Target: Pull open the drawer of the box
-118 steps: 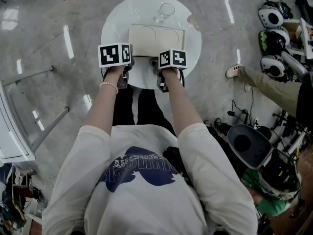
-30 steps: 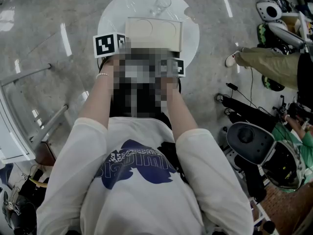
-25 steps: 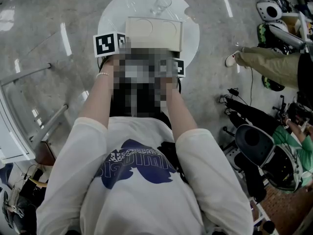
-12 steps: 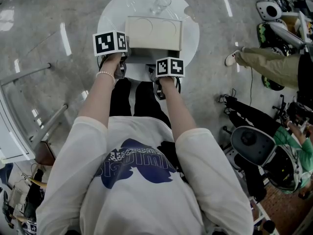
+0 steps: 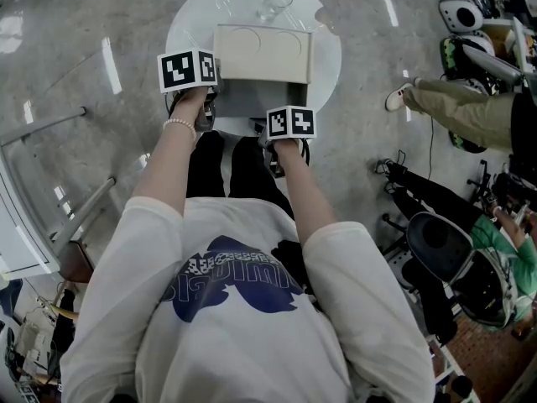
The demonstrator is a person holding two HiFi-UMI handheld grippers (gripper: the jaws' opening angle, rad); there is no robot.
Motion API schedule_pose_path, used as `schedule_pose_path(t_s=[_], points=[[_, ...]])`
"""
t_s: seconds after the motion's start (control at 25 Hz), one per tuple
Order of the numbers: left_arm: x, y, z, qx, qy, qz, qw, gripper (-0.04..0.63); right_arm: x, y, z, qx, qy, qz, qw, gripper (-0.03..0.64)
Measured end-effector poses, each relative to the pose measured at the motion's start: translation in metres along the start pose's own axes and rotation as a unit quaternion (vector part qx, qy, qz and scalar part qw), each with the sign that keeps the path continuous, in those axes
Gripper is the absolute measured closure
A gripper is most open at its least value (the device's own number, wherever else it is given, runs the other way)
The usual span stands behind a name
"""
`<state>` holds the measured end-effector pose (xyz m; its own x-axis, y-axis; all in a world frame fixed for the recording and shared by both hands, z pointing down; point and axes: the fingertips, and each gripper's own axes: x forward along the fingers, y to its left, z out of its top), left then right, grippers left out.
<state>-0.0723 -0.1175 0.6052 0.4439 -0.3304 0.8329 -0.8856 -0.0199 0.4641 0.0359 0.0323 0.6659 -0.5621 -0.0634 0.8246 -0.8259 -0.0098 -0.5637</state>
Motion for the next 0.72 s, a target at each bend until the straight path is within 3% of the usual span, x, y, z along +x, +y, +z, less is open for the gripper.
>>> schedule_pose_path(t_s=[0.72], points=[[0.0055, -0.0007, 0.0034, -0.003, 0.001, 0.0, 1.0, 0.538, 0.0006, -0.0028, -0.0083, 0.003, 0.004, 0.004, 1.0, 0.558]])
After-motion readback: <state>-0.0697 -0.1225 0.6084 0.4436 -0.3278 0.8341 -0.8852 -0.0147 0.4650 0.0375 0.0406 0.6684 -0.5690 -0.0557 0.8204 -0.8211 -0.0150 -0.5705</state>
